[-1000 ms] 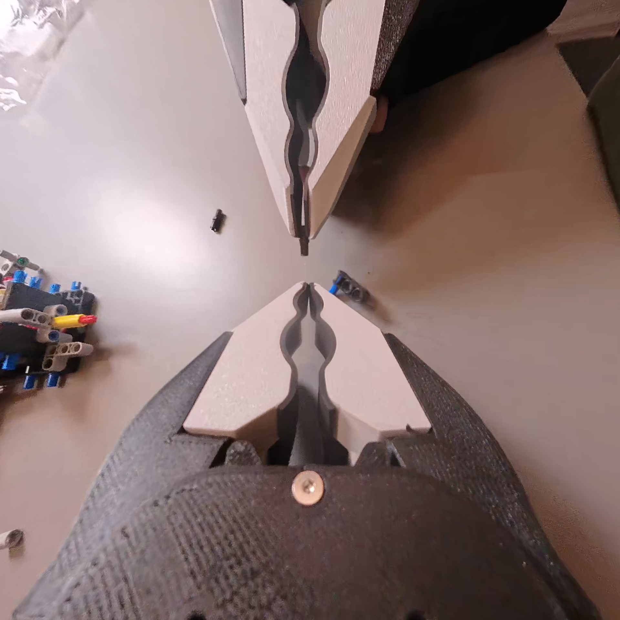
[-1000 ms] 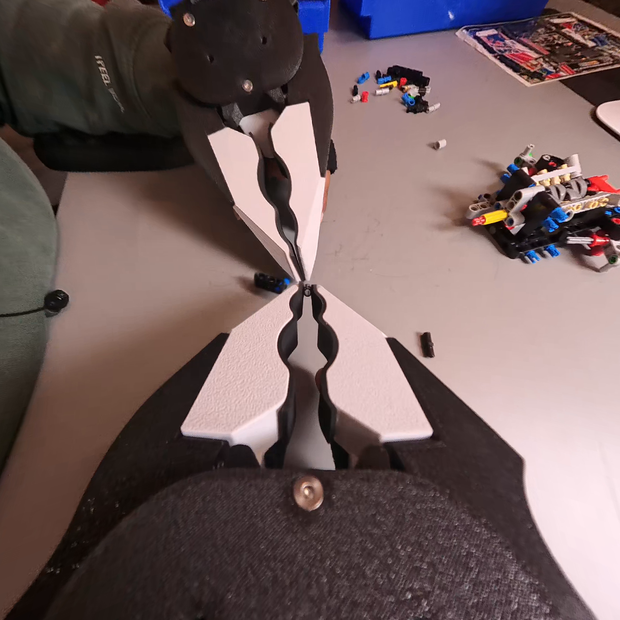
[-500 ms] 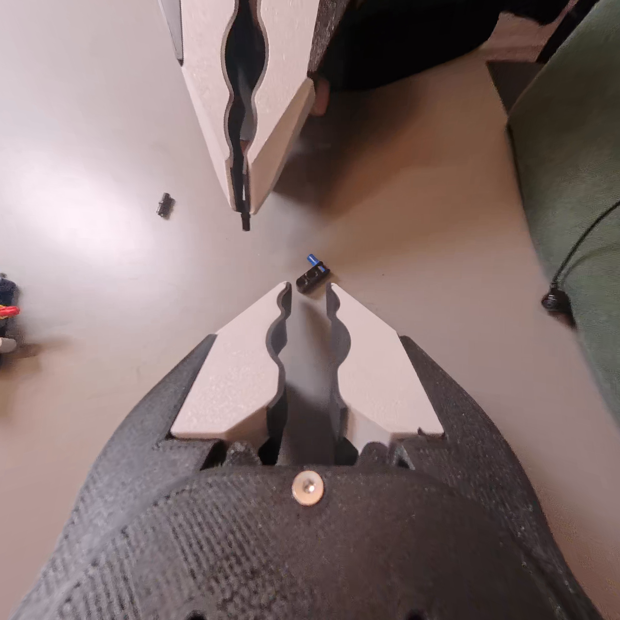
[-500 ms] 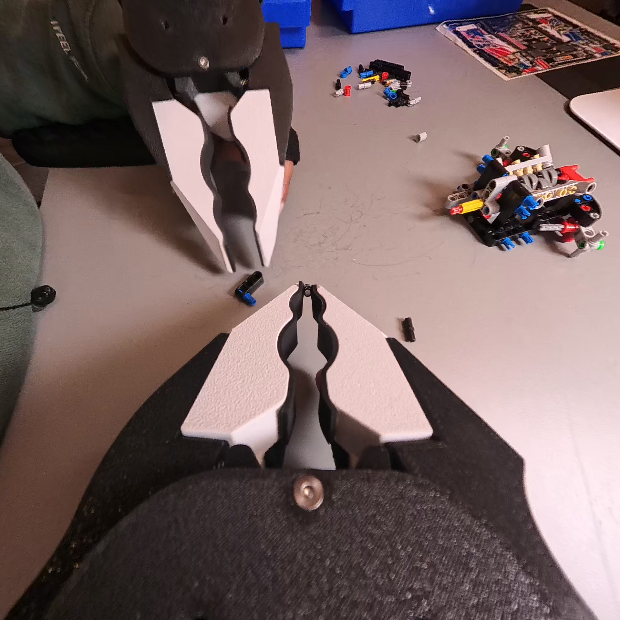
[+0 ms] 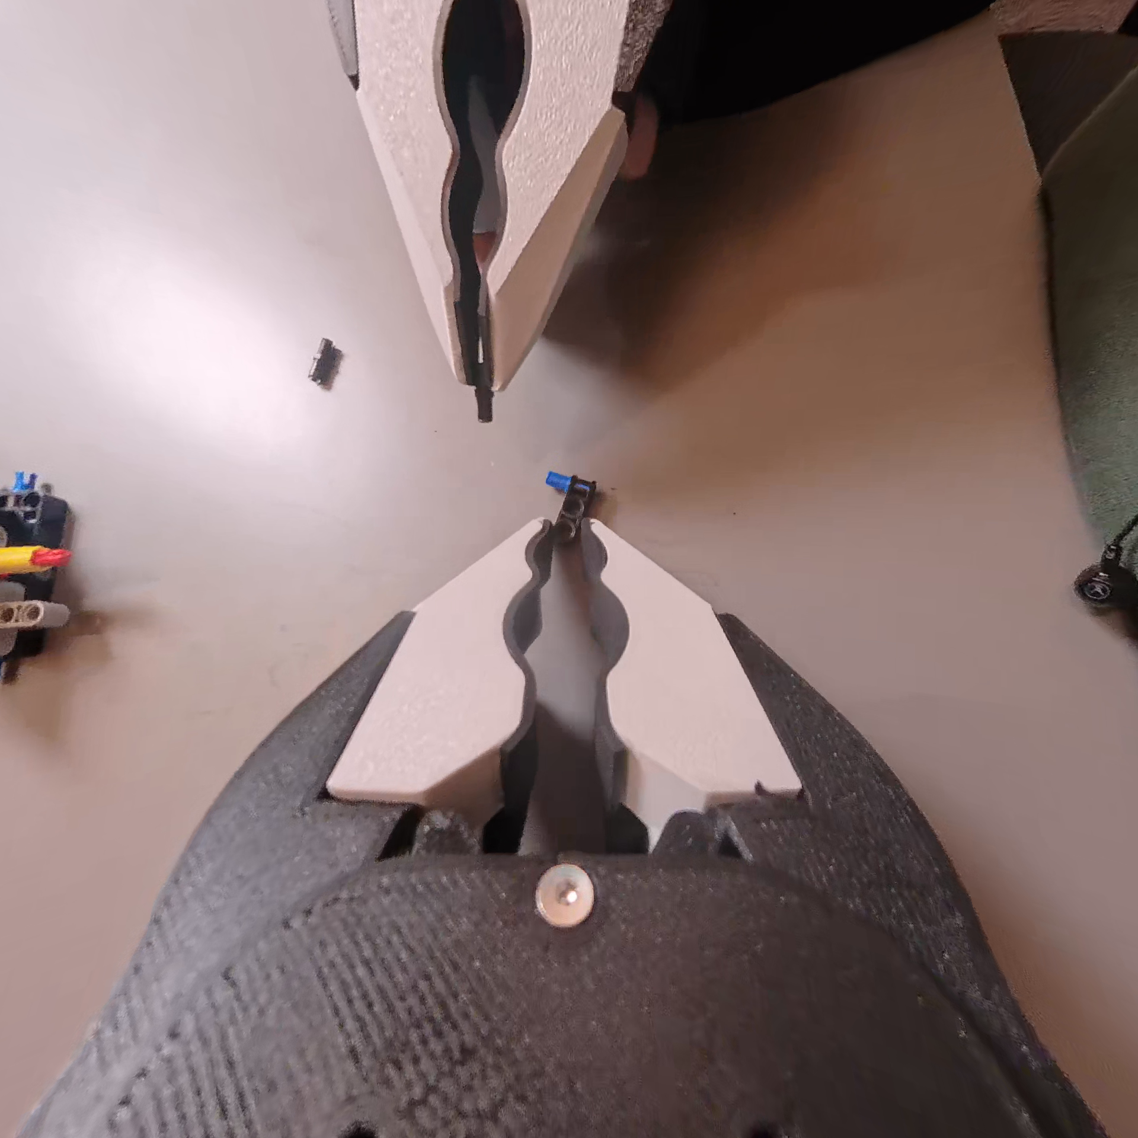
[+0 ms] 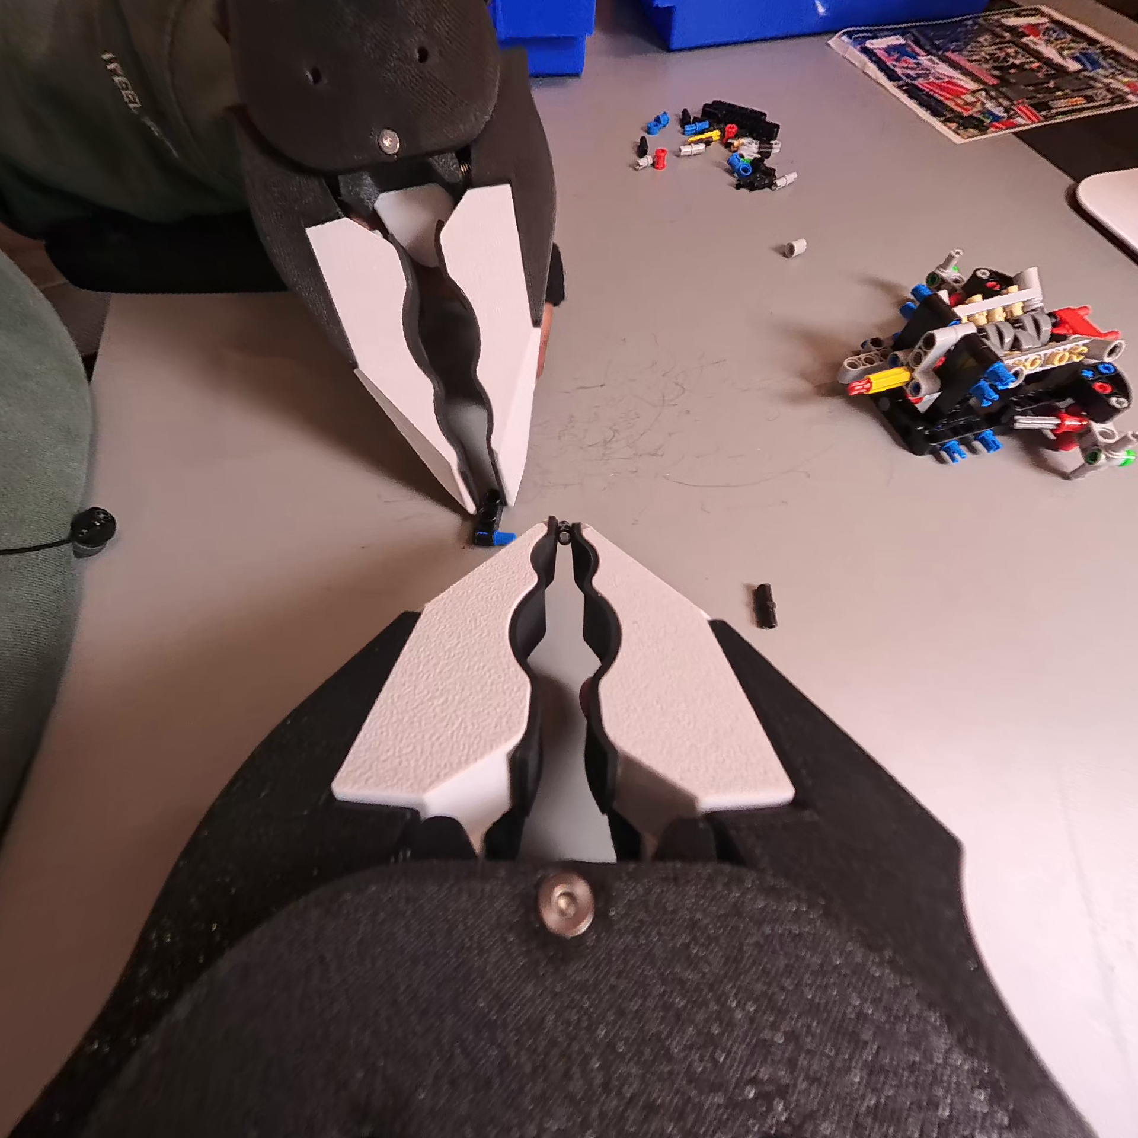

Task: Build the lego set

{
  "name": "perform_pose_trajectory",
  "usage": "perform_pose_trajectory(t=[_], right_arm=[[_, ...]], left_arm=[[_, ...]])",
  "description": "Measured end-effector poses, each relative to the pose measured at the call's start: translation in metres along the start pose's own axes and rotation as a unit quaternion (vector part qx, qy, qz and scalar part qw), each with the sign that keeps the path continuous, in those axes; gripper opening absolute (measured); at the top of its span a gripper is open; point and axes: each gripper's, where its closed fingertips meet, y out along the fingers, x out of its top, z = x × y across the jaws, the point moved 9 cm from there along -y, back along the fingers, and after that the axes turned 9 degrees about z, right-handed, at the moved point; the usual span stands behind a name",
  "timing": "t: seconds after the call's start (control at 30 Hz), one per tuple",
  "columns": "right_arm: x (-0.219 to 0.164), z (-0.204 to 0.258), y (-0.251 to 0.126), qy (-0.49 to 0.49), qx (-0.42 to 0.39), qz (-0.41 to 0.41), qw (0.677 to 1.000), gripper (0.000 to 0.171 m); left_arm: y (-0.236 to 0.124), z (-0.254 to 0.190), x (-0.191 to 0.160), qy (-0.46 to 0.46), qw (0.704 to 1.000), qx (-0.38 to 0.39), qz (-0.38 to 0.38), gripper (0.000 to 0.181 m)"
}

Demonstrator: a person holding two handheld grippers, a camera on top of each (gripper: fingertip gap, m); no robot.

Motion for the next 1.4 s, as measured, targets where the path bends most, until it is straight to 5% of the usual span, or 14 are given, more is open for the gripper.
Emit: perform_pose_trajectory(t=[0.2, 0.4, 0.77, 1.4], right_arm=[[-0.001, -0.005, -0.002, 0.014, -0.017, 0.001, 1.0, 0.003], [-0.002, -0.01, -0.004, 0.025, -0.027, -0.002, 0.999, 0.003], [-0.002, -0.009, -0.004, 0.021, -0.028, -0.001, 0.999, 0.003], [-0.002, -0.008, -0.004, 0.016, -0.025, -0.003, 1.0, 0.003]], left_arm=[[-0.002, 0.012, -0.001, -0.085, 0.994, 0.067, 0.022, 0.008], [-0.005, 0.001, -0.001, -0.117, 0.991, -0.069, -0.005, 0.02], [-0.006, 0.015, -0.005, -0.112, 0.994, 0.018, -0.004, 0.018], [-0.004, 0.02, -0.006, -0.072, 0.996, 0.059, 0.0, 0.016]])
